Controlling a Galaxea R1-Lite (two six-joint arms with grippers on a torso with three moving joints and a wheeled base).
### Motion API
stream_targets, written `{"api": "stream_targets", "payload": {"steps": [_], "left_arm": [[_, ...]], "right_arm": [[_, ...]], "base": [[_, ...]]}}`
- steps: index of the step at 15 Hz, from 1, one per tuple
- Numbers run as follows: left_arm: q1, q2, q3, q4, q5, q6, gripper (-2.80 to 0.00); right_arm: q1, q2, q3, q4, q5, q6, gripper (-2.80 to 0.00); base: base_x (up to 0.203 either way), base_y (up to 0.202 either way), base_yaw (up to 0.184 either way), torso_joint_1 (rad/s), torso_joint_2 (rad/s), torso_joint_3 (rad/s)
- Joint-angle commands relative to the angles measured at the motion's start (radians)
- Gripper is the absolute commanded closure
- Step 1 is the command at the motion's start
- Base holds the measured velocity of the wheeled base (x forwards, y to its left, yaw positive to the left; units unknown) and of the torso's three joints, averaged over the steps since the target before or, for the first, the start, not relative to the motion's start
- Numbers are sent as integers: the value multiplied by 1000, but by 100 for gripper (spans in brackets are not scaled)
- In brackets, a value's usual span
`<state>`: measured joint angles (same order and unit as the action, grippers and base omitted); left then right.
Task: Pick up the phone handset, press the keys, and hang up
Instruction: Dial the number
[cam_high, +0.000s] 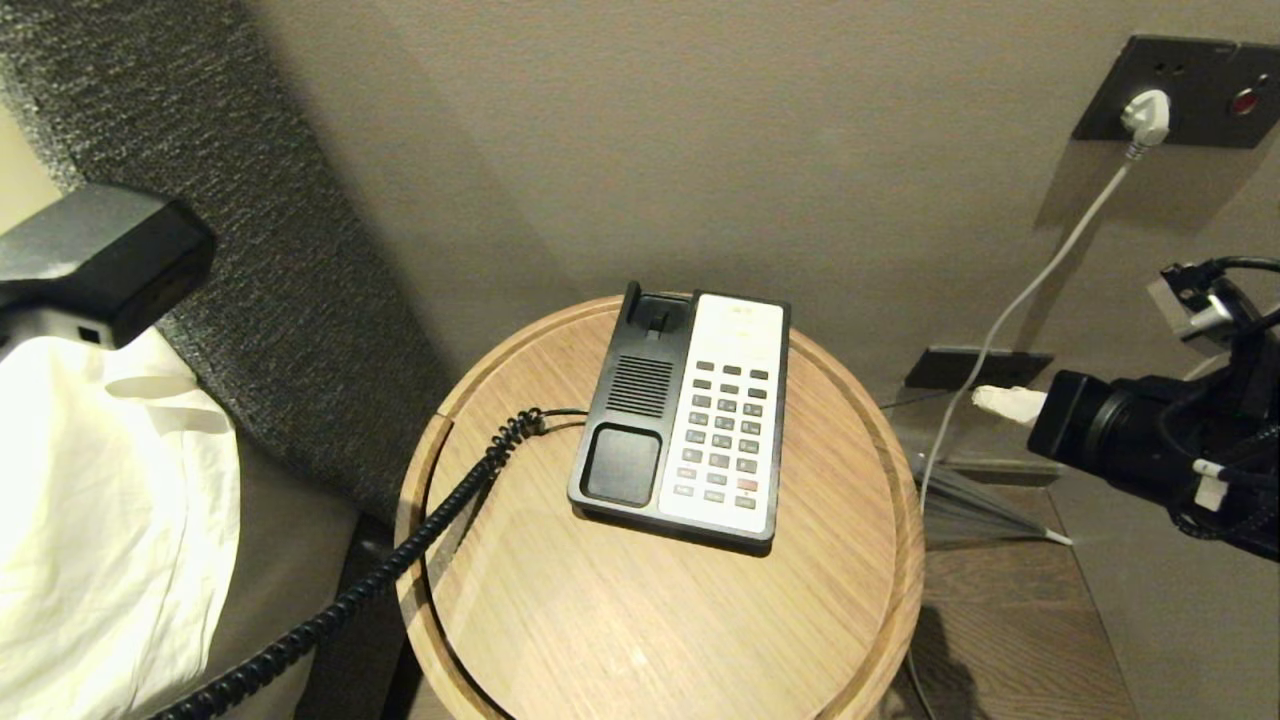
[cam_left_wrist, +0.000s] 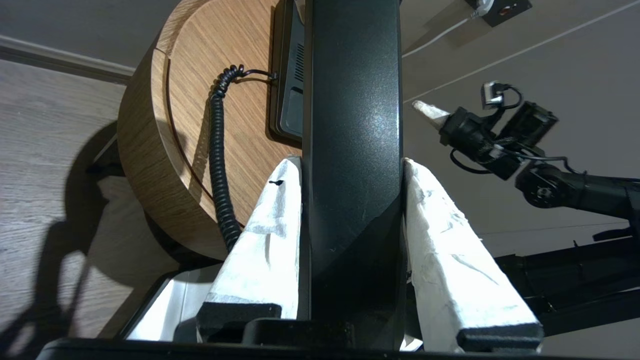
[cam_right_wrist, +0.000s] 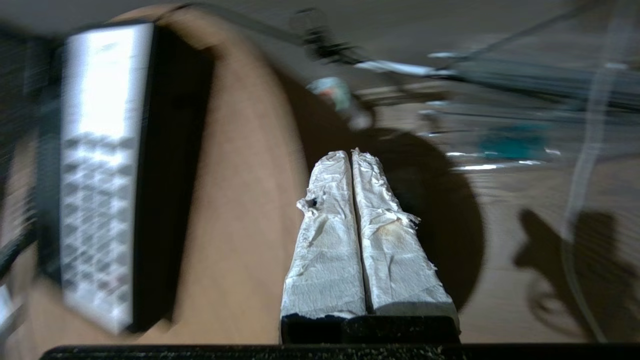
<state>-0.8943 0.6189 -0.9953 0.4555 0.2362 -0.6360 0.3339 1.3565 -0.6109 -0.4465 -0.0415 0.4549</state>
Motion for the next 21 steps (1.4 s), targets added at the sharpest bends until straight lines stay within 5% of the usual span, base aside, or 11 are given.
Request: {"api": "stream_targets", "payload": {"steps": [1, 5, 9, 12, 21], "left_arm": [[0, -1, 1, 2, 2, -4, 0], [0, 1, -2, 2, 2, -5, 0], [0, -2, -2, 3, 3, -5, 0], [0, -5, 1, 2, 2, -5, 0], [0, -7, -2, 2, 3, -5, 0]], "right_arm": [[-37, 58, -1, -5, -15, 3, 0], [-126, 113, -12, 5, -43, 8, 0], [-127, 49, -8, 0, -35, -17, 0], [-119, -50, -15, 38, 43, -221, 0], [-100, -126, -231, 245, 49, -232, 0]], "base": [[0, 0, 0, 0, 0, 0], [0, 0, 0, 0, 0, 0], [0, 0, 0, 0, 0, 0], [0, 0, 0, 0, 0, 0], [0, 0, 0, 0, 0, 0]]}}
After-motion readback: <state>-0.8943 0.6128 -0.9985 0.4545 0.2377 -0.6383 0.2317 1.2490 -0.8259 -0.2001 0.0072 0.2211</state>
